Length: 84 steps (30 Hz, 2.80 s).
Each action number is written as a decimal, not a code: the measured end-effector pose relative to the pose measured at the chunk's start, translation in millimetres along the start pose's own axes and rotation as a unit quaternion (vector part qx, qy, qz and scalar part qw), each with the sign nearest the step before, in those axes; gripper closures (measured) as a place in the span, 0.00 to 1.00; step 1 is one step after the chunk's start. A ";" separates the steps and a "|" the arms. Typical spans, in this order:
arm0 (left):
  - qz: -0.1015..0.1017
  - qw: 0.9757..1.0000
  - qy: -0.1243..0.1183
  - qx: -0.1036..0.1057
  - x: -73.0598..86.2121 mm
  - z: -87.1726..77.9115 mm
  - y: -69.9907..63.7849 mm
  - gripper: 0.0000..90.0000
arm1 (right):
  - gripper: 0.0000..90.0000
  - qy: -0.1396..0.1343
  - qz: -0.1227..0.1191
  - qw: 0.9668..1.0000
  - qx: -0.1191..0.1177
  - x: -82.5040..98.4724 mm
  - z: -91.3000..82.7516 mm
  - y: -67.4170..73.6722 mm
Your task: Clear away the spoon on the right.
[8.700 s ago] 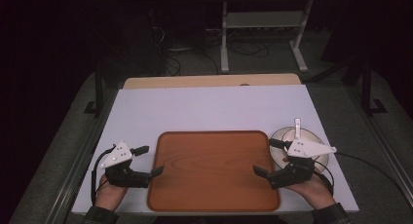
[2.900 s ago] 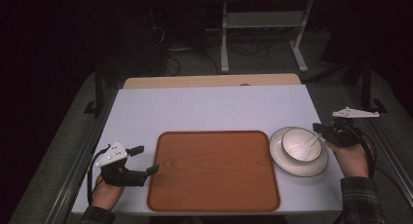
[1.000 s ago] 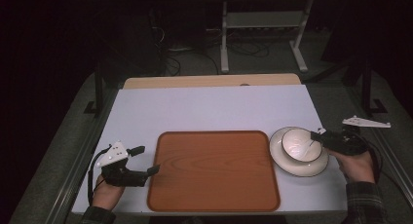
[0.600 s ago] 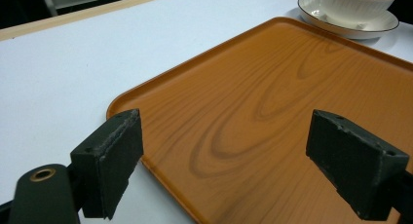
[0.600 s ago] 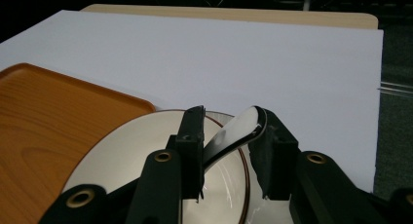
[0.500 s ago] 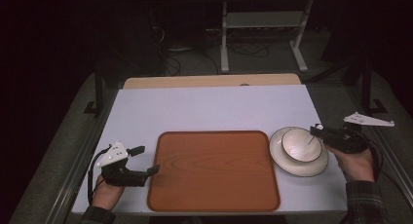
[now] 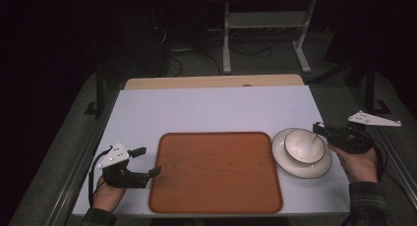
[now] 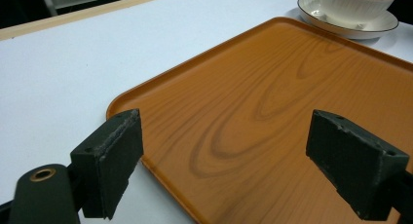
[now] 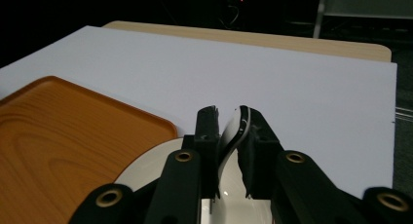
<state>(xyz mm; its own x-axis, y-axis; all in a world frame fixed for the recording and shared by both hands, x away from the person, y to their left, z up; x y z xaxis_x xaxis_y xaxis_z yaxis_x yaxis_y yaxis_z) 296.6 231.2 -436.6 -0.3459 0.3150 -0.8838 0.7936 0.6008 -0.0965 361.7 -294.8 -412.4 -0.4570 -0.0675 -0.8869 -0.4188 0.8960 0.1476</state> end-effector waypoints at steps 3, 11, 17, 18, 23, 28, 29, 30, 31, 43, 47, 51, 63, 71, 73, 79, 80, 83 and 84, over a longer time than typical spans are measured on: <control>0.000 1.000 0.000 0.000 -0.1 0.0 -0.1 0.14 | 0.91 -0.006 -0.003 1.000 -0.005 -2.7 -1.7 2.4; 0.000 1.000 0.000 0.000 0.0 0.0 0.0 0.14 | 0.93 -0.011 -0.006 1.000 -0.015 -6.2 -3.5 6.4; 0.000 1.000 0.000 0.000 -0.1 -0.1 0.2 0.14 | 0.93 -0.019 -0.015 1.000 -0.014 -12.0 -7.6 9.3; 0.000 1.000 0.000 0.000 -0.1 -0.1 0.2 0.14 | 0.93 -0.022 -0.016 1.000 -0.014 -13.7 -9.2 10.0; 0.000 1.000 0.000 0.000 -0.2 0.0 0.0 0.14 | 0.93 -0.031 -0.019 0.999 -0.012 -22.4 -15.7 13.6; 0.000 1.000 0.000 0.000 -0.2 0.0 0.0 0.14 | 0.93 -0.038 -0.028 0.999 -0.014 -30.6 -21.0 20.3; 0.001 1.000 0.000 0.000 -0.1 -0.1 0.1 0.14 | 0.93 -0.040 -0.029 0.999 -0.014 -32.2 -21.9 21.8; 0.001 1.000 0.000 0.000 -0.1 -0.1 0.1 0.14 | 0.93 -0.041 -0.030 0.999 -0.014 -33.7 -22.8 23.2; 0.001 1.000 0.000 0.000 0.0 -0.1 0.0 0.14 | 0.93 -0.042 -0.031 0.999 -0.013 -35.3 -23.7 24.4; 0.001 1.000 -0.001 -0.001 -0.2 -0.5 0.0 0.14 | 0.93 -0.061 -0.040 0.996 -0.041 -54.5 -33.3 49.2; 0.002 1.000 -0.001 -0.001 -0.2 -0.5 -0.1 0.14 | 0.93 -0.061 -0.047 0.996 -0.052 -57.4 -32.7 58.7; 0.002 1.000 -0.001 -0.001 -0.3 -0.7 0.0 0.14 | 0.93 -0.057 -0.053 0.995 -0.064 -58.4 -29.5 69.1; 0.002 1.000 -0.001 0.000 -0.2 -1.2 0.3 0.14 | 0.93 -0.031 -0.070 0.992 -0.103 -51.4 -11.0 100.1; 0.001 1.000 -0.002 -0.001 -0.2 -1.4 0.4 0.14 | 0.93 0.003 -0.085 0.988 -0.126 -36.6 9.7 120.6; 0.002 1.000 -0.002 -0.001 -0.2 -1.3 0.4 0.14 | 0.93 0.012 -0.088 0.987 -0.131 -32.4 14.8 125.5; 0.002 1.000 -0.002 -0.001 -0.3 -1.4 0.3 0.14 | 0.93 0.040 -0.098 0.984 -0.142 -18.3 29.9 137.0; 0.002 1.000 -0.002 -0.001 -0.3 -1.4 0.3 0.14 | 0.93 0.040 -0.098 0.984 -0.142 -18.3 29.9 137.0; 0.002 1.000 -0.002 -0.001 -0.2 -1.4 0.3 0.14 | 0.93 0.056 -0.103 0.982 -0.146 -10.5 37.2 141.2; 0.002 1.000 -0.001 -0.001 -0.1 -1.4 0.3 0.14 | 0.93 0.061 -0.103 0.982 -0.147 -8.1 39.3 142.3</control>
<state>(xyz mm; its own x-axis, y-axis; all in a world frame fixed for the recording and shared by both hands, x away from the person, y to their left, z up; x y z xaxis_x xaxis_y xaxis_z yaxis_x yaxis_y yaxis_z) 296.2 232.3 -435.9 -0.3408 0.3156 -0.8856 0.7946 0.6002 -0.0919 336.6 -149.5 -401.4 -0.4211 -0.3018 -0.8553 -0.7123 0.6938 0.1059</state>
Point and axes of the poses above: each handheld gripper's, and its own axes: z roughly forward along the jaws, x roughly out of its underside, y roughly to its left, the point moved 8 cm from there along z, roughly forward along the jaws, and after that the axes turned 6 degrees about x, right-handed, at the moved point
